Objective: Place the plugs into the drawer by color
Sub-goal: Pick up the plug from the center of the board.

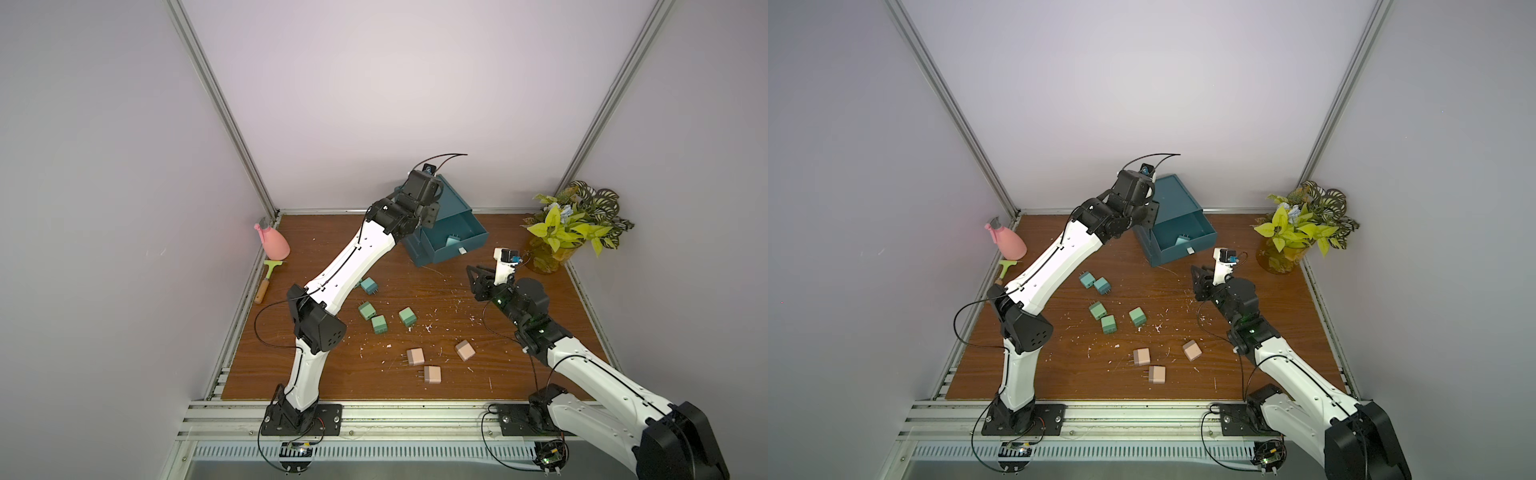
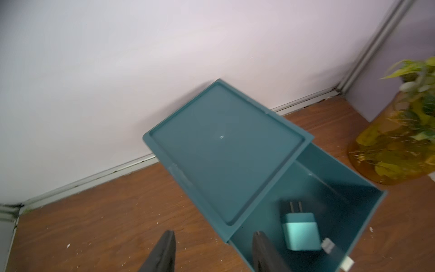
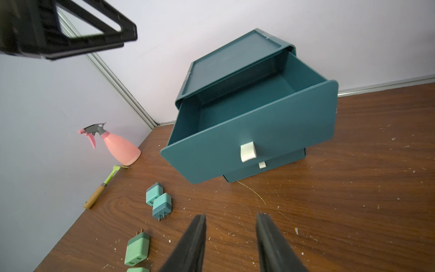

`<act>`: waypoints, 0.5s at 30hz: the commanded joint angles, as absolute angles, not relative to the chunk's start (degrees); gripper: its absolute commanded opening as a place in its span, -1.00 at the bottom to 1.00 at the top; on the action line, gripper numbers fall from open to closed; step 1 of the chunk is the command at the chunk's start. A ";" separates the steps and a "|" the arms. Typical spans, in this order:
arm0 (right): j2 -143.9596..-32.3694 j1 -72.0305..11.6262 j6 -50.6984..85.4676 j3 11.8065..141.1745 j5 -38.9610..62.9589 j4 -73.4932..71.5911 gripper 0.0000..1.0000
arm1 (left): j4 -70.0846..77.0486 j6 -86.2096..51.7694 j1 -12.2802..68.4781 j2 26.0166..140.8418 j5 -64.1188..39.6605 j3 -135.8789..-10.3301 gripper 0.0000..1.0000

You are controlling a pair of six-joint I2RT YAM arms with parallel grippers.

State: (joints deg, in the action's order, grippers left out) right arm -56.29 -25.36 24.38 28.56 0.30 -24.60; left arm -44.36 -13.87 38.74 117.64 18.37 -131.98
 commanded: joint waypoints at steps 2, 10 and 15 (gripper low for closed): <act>-55.21 -25.14 23.21 28.40 0.00 -27.07 -0.16 | -44.21 -20.13 35.48 116.46 23.74 -127.53 -0.05; -57.34 -25.13 23.62 28.30 0.79 -27.84 -0.16 | -35.22 -22.73 32.60 108.84 23.89 -110.22 -0.05; -58.22 -25.09 23.81 28.22 1.41 -28.34 -0.16 | -30.26 -26.17 29.30 102.36 23.50 -96.99 0.01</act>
